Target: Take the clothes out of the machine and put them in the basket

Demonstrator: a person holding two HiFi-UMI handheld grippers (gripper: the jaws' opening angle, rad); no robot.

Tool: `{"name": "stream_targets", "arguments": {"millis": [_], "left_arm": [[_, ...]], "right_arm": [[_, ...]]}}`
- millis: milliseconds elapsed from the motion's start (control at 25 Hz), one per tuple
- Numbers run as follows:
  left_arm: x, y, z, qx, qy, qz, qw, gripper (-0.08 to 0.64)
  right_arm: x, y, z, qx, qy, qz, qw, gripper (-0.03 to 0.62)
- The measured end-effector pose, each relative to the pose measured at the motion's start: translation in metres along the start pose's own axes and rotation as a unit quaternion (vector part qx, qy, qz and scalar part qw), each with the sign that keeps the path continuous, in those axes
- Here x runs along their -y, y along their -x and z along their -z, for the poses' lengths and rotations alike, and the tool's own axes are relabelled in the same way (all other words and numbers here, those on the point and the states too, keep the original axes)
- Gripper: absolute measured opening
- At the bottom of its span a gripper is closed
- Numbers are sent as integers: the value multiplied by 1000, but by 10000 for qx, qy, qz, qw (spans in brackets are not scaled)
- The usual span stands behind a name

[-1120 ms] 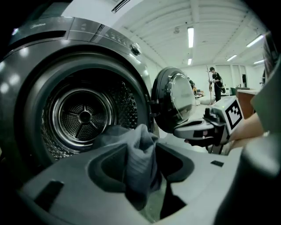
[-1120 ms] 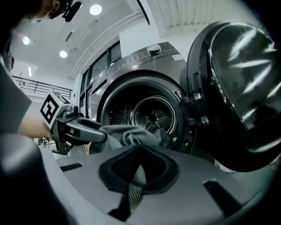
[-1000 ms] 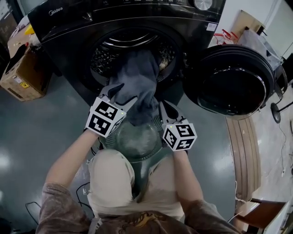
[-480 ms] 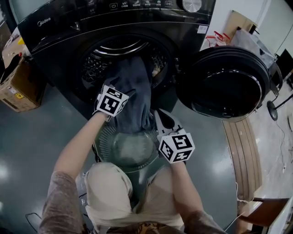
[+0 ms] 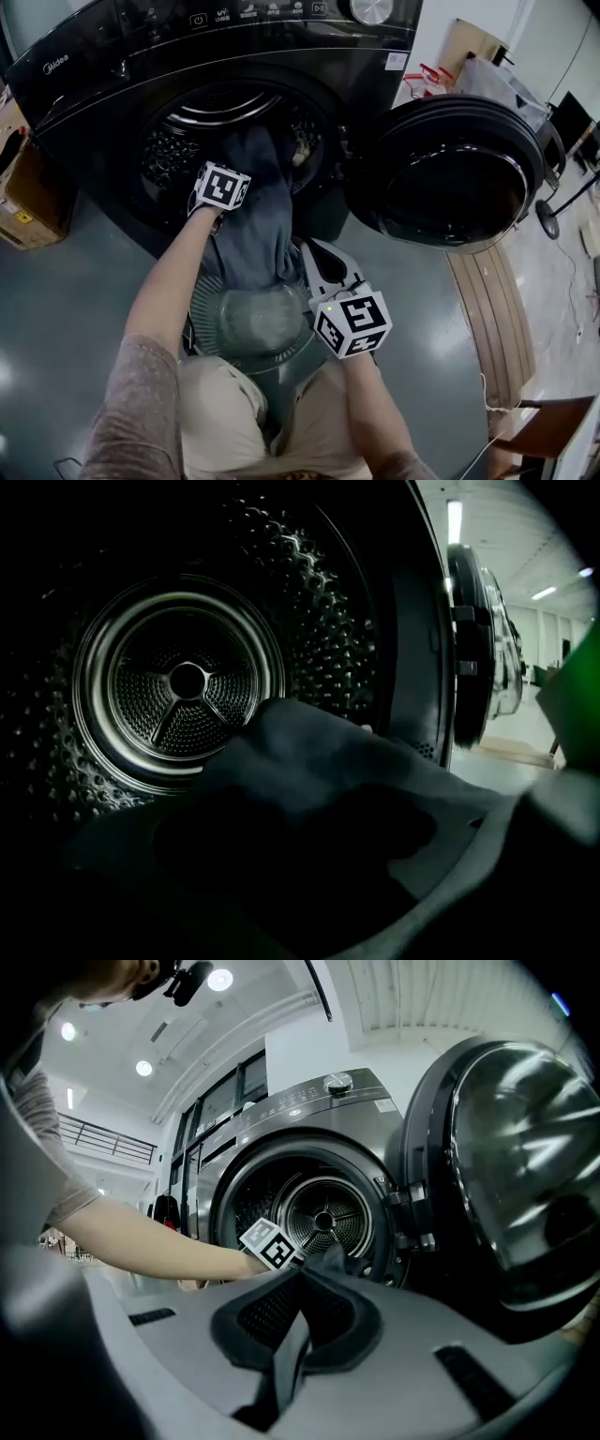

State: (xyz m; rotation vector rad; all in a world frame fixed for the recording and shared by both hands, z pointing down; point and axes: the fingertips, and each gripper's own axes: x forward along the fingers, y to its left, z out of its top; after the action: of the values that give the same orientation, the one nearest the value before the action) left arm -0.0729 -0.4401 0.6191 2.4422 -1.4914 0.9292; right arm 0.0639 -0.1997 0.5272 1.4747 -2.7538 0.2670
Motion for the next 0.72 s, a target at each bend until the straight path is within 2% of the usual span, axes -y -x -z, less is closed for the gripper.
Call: {"name": "stream_targets", "arguments": {"millis": [120, 160, 200, 240, 280, 320, 440, 560, 720], "left_arm": [[1, -4, 3, 58, 121, 113, 9998, 397], [2, -5, 3, 27, 30, 113, 9999, 355], [3, -5, 4, -34, -136, 57, 9999, 279], [3, -4, 5, -101, -349, -42, 9993, 152], [3, -3, 5, -151, -541, -134, 9983, 86], [4, -3, 5, -172, -641, -177, 9976, 61], [7, 5, 3, -120, -422, -74, 9990, 38], [14, 29, -6, 116, -219, 130, 9996, 37], [37, 79, -11, 346, -275, 577, 9974, 35]], "right_arm": [[3, 1, 0, 1, -14, 39, 10000, -3], [5, 1, 0, 8, -26, 55, 10000, -3], [6, 0, 0, 5, -37, 71, 10000, -3], [7, 0, 1, -9, -45, 84, 10000, -3], [7, -1, 3, -28, -44, 87, 9999, -3], [6, -2, 4, -47, -29, 81, 10000, -3], [5, -4, 7, -78, 43, 66, 9999, -3], [9, -5, 9, -94, 39, 112, 9999, -3], [22, -5, 11, -51, -101, 236, 9997, -3]]}}
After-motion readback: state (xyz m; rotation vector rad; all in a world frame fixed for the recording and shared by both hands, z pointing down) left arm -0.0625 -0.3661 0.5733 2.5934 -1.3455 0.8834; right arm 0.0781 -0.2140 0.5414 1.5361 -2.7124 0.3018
